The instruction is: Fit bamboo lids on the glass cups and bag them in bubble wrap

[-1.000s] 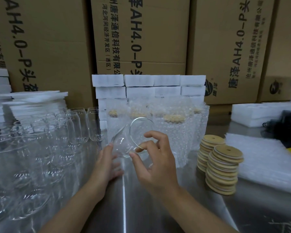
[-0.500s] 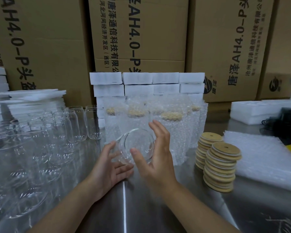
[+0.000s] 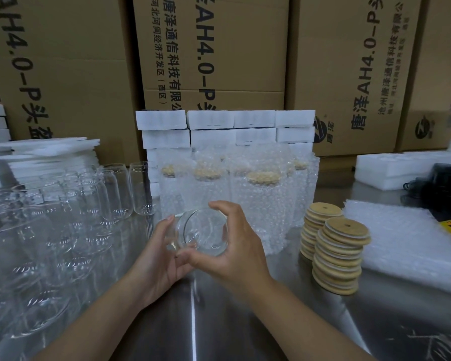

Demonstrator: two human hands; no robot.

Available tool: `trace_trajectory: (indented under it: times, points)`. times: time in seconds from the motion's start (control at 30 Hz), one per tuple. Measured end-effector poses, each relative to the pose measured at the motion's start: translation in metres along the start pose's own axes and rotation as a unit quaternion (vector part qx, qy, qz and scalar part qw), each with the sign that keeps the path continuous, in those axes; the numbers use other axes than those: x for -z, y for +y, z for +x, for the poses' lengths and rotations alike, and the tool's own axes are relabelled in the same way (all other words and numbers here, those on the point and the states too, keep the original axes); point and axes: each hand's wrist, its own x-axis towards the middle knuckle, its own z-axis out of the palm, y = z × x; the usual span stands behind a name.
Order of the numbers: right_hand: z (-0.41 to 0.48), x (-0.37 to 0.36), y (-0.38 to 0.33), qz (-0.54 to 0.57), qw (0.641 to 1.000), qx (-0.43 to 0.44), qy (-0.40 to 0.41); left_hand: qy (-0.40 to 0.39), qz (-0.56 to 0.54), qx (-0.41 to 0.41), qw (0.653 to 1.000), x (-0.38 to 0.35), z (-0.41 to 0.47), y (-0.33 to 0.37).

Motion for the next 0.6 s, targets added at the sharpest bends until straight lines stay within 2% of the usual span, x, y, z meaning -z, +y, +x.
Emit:
trace_trajectory:
  times: [0.13, 0.3, 0.6]
  points:
    - [0.001, -0.002, 0.001, -0.014, 0.999, -0.027, 0.013, 0.017, 0.018, -0.010, 1.000, 0.006, 0.003, 0.002]
    - [0.001, -0.004, 0.004, -0.025, 0.998, -0.046, 0.023, -0.040, 0.035, -0.057, 0.997, 0.010, 0.005, 0.001]
    - [0.001, -0.001, 0.002, 0.010, 0.994, -0.070, 0.085, 0.085, 0.108, -0.160, 0.978, 0.013, 0.012, -0.002]
